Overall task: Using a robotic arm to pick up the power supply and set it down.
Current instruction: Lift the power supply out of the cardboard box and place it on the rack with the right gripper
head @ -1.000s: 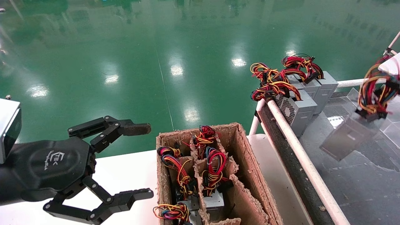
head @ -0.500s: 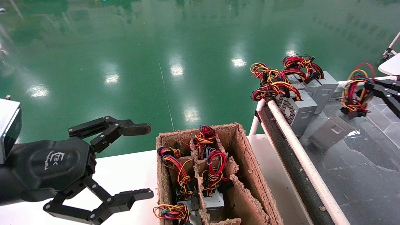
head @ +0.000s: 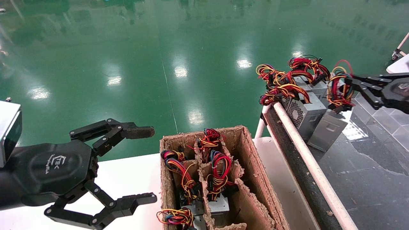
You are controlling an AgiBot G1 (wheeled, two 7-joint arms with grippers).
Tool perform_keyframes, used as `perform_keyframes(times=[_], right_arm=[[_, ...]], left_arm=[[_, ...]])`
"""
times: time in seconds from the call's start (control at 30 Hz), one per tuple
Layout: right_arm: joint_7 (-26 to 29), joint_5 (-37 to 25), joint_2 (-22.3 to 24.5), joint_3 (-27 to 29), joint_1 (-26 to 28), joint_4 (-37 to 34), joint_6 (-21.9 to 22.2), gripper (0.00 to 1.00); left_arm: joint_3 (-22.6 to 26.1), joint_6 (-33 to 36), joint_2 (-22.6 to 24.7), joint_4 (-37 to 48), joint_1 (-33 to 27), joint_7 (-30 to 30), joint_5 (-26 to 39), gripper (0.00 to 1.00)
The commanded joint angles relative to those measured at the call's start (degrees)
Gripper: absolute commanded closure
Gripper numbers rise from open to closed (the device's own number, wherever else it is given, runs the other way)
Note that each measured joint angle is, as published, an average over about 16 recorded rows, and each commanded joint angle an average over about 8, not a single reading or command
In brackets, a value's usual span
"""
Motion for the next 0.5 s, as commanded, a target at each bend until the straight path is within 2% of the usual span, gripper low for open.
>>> perform_keyframes(times=[0.03,0.5], right_arm=[[-0.8,-0.7,-1.1,-0.5,1.5,-1.6,-0.2,1.00],[-5.6,-3.2,-6.4,-2.0,8.6,-10.9,0.9,1.00]], left_arm=[[0.0,0.0,0.0,0.0,0.0,0.0,0.0,0.00],[0.0,0.0,0.0,0.0,0.0,0.0,0.0,0.00]])
